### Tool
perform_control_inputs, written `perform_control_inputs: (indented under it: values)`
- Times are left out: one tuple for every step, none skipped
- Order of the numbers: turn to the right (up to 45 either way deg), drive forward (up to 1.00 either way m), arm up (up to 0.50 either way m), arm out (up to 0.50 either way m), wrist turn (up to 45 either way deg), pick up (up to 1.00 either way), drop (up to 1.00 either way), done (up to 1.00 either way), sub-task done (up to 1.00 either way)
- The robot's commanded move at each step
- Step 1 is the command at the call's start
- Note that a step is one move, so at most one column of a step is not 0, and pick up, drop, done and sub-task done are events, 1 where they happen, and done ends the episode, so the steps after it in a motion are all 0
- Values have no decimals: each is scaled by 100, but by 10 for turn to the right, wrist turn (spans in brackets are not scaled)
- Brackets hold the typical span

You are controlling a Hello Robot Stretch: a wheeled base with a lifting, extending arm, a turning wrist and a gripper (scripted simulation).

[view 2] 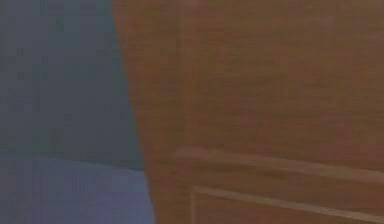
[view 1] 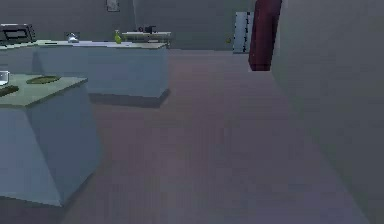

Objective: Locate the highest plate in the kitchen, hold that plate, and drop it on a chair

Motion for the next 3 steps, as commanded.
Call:
perform_control_inputs:
  values:
    - [0,100,0,0,0,0,0,0,0]
    - [0,100,0,0,0,0,0,0,0]
    - [-30,0,0,0,0,0,0,0,0]
